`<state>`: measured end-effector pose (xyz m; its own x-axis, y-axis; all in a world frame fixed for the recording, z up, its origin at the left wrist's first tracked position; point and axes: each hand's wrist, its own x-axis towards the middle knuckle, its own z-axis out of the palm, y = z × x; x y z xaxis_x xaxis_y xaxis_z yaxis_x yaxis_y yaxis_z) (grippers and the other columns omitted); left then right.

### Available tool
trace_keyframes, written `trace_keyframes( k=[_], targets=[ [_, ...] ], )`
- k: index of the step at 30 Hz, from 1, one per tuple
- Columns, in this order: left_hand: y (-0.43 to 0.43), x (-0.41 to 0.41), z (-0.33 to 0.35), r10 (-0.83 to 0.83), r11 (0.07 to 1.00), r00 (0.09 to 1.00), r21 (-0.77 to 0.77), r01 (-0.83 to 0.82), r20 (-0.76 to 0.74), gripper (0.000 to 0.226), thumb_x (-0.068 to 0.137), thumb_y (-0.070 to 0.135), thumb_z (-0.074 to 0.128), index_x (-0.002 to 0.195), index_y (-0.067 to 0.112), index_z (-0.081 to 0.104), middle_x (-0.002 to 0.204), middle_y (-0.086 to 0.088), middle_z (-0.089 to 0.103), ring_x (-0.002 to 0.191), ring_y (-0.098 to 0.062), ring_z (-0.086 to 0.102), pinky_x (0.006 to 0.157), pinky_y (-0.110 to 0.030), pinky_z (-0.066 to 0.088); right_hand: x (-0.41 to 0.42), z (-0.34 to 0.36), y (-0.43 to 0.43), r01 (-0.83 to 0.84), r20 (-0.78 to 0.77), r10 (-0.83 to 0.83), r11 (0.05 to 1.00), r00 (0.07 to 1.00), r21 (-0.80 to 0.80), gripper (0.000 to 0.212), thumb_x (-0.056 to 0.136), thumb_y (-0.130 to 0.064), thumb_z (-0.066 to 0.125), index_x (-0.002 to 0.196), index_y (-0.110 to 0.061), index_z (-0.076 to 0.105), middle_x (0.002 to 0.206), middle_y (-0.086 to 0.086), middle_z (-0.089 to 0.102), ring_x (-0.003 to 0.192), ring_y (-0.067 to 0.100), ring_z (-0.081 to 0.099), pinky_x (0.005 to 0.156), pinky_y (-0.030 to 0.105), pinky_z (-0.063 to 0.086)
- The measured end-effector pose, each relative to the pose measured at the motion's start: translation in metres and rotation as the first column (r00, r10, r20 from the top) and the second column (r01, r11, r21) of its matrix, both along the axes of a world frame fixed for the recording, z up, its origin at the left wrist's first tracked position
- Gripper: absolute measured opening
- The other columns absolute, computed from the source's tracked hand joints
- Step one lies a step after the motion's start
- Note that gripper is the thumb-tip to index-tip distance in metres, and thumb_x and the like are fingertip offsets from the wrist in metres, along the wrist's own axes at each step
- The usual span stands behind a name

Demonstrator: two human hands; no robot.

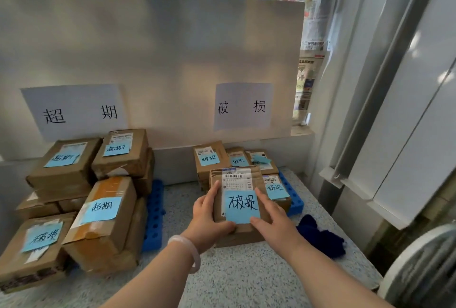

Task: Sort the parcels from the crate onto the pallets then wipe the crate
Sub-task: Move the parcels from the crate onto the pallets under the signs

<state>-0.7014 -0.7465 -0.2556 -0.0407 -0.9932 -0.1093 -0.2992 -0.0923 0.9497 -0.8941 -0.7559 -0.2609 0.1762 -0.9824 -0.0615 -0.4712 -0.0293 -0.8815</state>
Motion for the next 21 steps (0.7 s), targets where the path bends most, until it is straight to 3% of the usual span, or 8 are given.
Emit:
trace_keyframes(
  k=[3, 7, 9, 14, 18, 21],
  targets=[
    [-0.01, -0.002, -0.005, -0.012, 1.0, 1.0, 0.014, 0.012, 0.001, 0.1, 0.079, 0.012, 0.075, 0.134, 0.061, 0.007, 0.145, 0.003, 0.017, 0.121, -0.017, 0.04, 0.061, -0.014, 0.052, 0.001, -0.005, -0.009, 0.025, 0.025, -0.026, 1.0, 0.999, 0.017, 0.068, 0.093, -0.033, 0.062, 0.132, -0.071, 0.021, 0.142, -0.01, 0.031, 0.126, 0.015, 0.039, 0.103, 0.043, 0.047],
    [-0.027, -0.009, -0.016, -0.035, 0.999, 0.999, 0.026, 0.034, 0.022, 0.104, 0.08, 0.015, 0.074, 0.143, 0.058, 0.003, 0.146, 0.005, 0.021, 0.126, -0.018, 0.04, 0.094, -0.034, 0.054, -0.006, -0.014, -0.025, 0.048, 0.023, -0.049, 0.998, 0.999, 0.05, 0.069, 0.094, -0.028, 0.062, 0.14, -0.062, 0.024, 0.143, -0.009, 0.03, 0.127, 0.014, 0.038, 0.104, 0.042, 0.047],
    [-0.039, -0.014, -0.02, -0.039, 0.999, 0.998, 0.027, 0.038, 0.041, 0.105, 0.081, 0.017, 0.073, 0.148, 0.051, 0.001, 0.146, 0.006, 0.023, 0.127, -0.017, 0.039, 0.102, -0.039, 0.049, -0.01, -0.018, -0.037, 0.051, 0.028, -0.053, 0.997, 0.998, 0.055, 0.069, 0.094, -0.026, 0.062, 0.143, -0.059, 0.024, 0.144, -0.007, 0.03, 0.129, 0.014, 0.035, 0.105, 0.04, 0.044],
    [-0.085, -0.032, -0.023, -0.019, 0.999, 0.999, 0.037, 0.018, 0.043, 0.105, 0.08, 0.019, 0.074, 0.15, 0.05, 0.003, 0.148, 0.006, 0.024, 0.13, -0.017, 0.039, 0.105, -0.042, 0.046, -0.028, -0.023, -0.084, 0.056, 0.045, -0.059, 0.996, 0.997, 0.077, 0.069, 0.095, -0.028, 0.061, 0.145, -0.057, 0.024, 0.142, -0.007, 0.029, 0.128, 0.014, 0.035, 0.105, 0.037, 0.042],
    [-0.133, -0.052, -0.02, 0.012, 1.0, 0.991, 0.006, -0.012, 0.133, 0.099, 0.084, 0.021, 0.072, 0.152, 0.042, 0.004, 0.148, 0.002, 0.02, 0.124, -0.01, 0.031, 0.104, -0.028, 0.036, -0.046, -0.02, -0.134, 0.065, 0.015, -0.066, 0.997, 0.998, 0.051, 0.067, 0.096, -0.027, 0.06, 0.144, -0.058, 0.024, 0.136, -0.008, 0.033, 0.121, 0.01, 0.035, 0.102, 0.032, 0.04],
    [-0.167, -0.065, -0.02, 0.05, 0.998, 0.989, 0.018, -0.053, 0.139, 0.096, 0.085, 0.023, 0.071, 0.152, 0.043, 0.006, 0.147, 0.001, 0.02, 0.119, -0.01, 0.035, 0.102, -0.027, 0.041, -0.058, -0.019, -0.172, 0.046, 0.028, -0.048, 0.997, 0.998, 0.055, 0.065, 0.096, -0.026, 0.059, 0.142, -0.059, 0.025, 0.135, -0.008, 0.037, 0.121, 0.011, 0.039, 0.102, 0.034, 0.043]
  ],
)
